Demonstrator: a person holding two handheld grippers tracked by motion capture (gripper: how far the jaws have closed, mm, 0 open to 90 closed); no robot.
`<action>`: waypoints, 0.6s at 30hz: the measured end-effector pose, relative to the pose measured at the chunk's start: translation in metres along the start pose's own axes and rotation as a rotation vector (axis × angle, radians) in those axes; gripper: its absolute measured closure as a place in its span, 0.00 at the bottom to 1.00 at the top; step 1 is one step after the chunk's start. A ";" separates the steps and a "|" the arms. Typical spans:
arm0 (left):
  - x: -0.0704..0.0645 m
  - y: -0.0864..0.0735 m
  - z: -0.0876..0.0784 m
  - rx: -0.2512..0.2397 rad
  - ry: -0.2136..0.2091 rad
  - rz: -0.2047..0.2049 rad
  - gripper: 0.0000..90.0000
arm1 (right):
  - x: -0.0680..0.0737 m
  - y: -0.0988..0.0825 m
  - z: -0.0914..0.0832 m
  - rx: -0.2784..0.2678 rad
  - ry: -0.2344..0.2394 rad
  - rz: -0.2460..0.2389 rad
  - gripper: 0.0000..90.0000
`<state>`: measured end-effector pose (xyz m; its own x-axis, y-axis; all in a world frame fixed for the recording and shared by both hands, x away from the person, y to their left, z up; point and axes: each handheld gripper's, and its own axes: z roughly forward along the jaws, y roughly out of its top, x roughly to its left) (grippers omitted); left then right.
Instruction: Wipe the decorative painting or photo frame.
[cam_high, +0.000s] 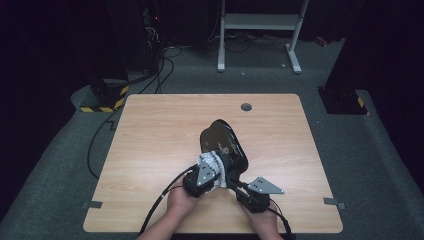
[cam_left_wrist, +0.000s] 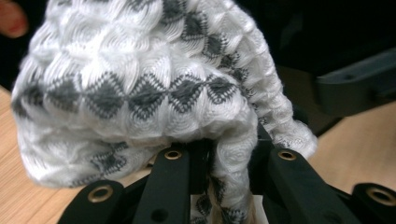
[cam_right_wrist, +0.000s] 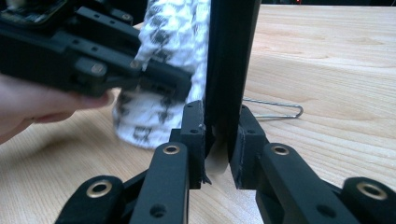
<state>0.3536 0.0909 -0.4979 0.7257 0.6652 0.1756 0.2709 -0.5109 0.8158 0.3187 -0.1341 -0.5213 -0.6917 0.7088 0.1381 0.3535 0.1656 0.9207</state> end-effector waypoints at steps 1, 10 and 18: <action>0.004 0.000 0.001 -0.001 0.004 -0.012 0.85 | 0.000 0.000 0.000 0.000 0.000 -0.001 0.87; 0.051 -0.006 0.010 0.035 0.100 -0.113 0.85 | 0.000 0.000 0.000 0.001 0.002 -0.001 0.87; 0.066 -0.006 0.014 0.062 0.149 -0.130 0.84 | 0.000 0.000 0.000 0.001 0.004 0.001 0.87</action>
<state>0.4087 0.1307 -0.4990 0.5818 0.7987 0.1537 0.3980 -0.4444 0.8025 0.3185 -0.1339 -0.5214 -0.6940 0.7061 0.1409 0.3552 0.1656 0.9200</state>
